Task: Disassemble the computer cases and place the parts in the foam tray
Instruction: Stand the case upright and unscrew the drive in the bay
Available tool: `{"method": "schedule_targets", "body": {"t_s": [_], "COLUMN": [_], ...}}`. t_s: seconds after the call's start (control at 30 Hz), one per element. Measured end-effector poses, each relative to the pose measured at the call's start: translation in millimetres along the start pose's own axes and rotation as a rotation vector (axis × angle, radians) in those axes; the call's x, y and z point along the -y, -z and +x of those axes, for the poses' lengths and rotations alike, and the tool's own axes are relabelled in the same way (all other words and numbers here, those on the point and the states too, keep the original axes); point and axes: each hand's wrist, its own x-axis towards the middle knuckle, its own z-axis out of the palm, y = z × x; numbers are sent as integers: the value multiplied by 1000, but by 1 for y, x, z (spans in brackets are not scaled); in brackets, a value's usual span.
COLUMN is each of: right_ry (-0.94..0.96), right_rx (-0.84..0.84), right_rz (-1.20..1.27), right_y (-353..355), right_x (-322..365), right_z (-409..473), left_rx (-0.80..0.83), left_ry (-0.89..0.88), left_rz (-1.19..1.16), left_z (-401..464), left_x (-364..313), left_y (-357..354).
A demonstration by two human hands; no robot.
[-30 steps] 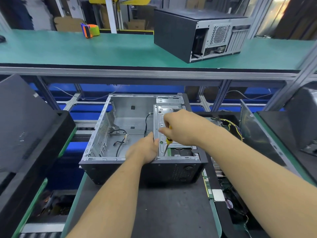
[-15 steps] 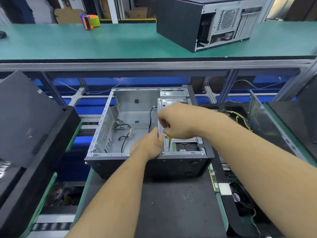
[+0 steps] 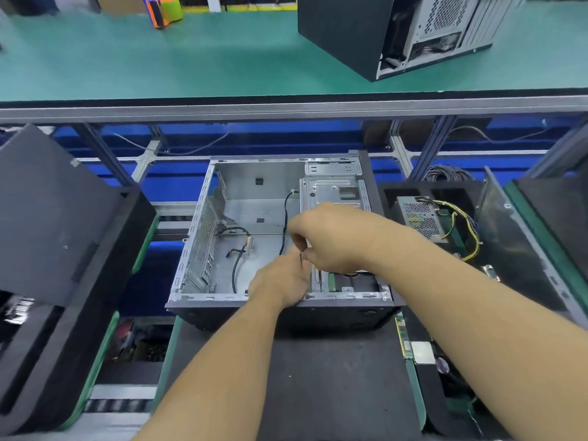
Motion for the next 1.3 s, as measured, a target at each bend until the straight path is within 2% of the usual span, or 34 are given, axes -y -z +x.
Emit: {"method": "schedule_targets", "body": {"t_s": [0.23,0.33,0.43,0.5,0.63,0.73,0.87,1.03,1.1,1.2,1.3], "right_ry": [37,-68,-263,-297,-233,-145,-57,-368,-430,-375,-214], "right_rx": [118,9,-68,-153,-227,-292,-208,-232,-262,-229,-169], "right_rz": [27,16,-110,-139,-147,-48,112,-25,-89,-76,-32], "right_y": [6,-3,-7,-6,-16,-20,-16,-17,-19,-20,-13], "right_x": [-3,-2,-5,-5,3,9,11,9,6,0,-2], "right_z": [-10,-13,-15,-17,-18,-21,-27,-26,-23,-20,-25], "left_rx": [-39,-57,-46,-67,-55,-71,-61,-77,-86,-91,-93], "left_ry": [-45,-42,-48,-57,-30,-27,-47,-34,-46,-49,-52], "left_rz": [-22,-76,-99,-106,-149,-174,-165,-161,-161,-144,-130], "left_z": [6,9,7,6,2,-3,-7,-5,-5,-5,-6], "left_x": [0,2,1,-1,-4,-4,-4,-4,-4,-5,-6], "left_y": [-3,-4,-4,0,1,3,4,4,3,4,5]}}
